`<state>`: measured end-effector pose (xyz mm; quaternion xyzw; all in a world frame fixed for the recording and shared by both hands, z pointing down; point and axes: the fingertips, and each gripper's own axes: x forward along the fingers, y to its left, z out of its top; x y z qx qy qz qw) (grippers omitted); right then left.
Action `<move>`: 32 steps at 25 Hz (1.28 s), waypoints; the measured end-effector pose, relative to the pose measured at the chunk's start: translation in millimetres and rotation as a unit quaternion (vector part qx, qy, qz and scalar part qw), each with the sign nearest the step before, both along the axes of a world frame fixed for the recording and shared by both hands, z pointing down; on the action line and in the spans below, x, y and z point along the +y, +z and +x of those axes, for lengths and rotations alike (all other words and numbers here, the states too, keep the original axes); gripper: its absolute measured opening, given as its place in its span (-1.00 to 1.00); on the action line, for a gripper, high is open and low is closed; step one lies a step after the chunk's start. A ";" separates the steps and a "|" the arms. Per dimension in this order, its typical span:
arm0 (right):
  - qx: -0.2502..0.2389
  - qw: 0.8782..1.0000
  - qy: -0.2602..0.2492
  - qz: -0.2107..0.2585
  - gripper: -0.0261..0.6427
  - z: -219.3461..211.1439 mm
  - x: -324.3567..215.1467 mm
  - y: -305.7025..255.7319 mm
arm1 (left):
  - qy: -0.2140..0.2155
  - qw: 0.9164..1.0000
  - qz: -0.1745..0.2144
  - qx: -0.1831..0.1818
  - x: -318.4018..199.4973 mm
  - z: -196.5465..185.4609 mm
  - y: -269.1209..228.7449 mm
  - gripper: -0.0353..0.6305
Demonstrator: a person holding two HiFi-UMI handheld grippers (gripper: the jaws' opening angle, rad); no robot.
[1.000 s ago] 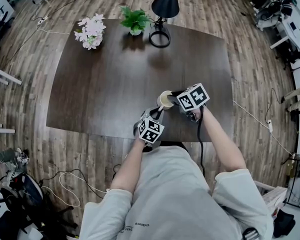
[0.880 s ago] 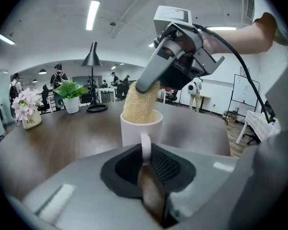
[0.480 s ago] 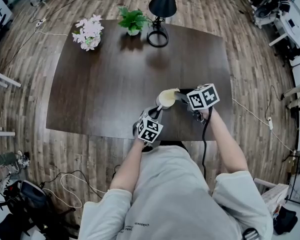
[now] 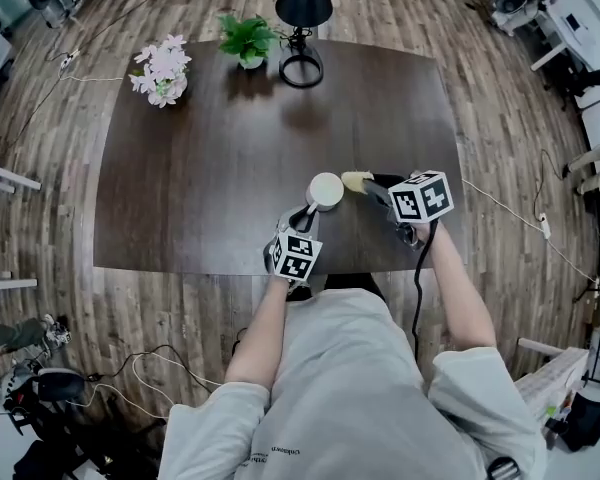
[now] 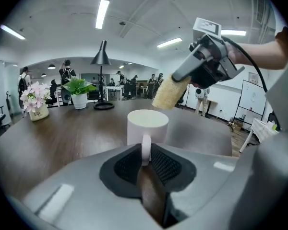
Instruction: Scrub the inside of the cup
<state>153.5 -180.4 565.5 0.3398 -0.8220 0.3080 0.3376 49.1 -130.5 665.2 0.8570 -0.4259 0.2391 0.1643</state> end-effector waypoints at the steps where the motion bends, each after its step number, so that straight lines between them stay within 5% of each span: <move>1: 0.005 1.000 0.005 0.007 -0.66 4.2 2.0 0.7 | -0.006 1.000 0.003 0.002 0.1 -1.5 -3.8 -0.71; 7: 0.002 0.996 0.031 0.088 -0.66 6.9 8.8 4.0 | -0.059 0.998 0.025 0.020 -1.1 -18.7 -25.7 -0.69; 14: -0.009 0.971 0.048 0.233 -0.66 -1.1 37.7 -11.6 | -0.149 0.988 0.039 0.028 2.3 -33.2 -47.8 -0.89; 22: -0.074 0.969 0.087 0.219 -0.66 -1.1 55.2 -11.3 | -0.210 0.975 0.003 0.068 36.1 -18.0 -68.2 -0.89; 32: -0.103 0.968 0.078 0.215 -0.67 33.3 127.3 -2.2 | -0.281 0.957 0.048 0.059 91.1 2.7 -102.9 -0.89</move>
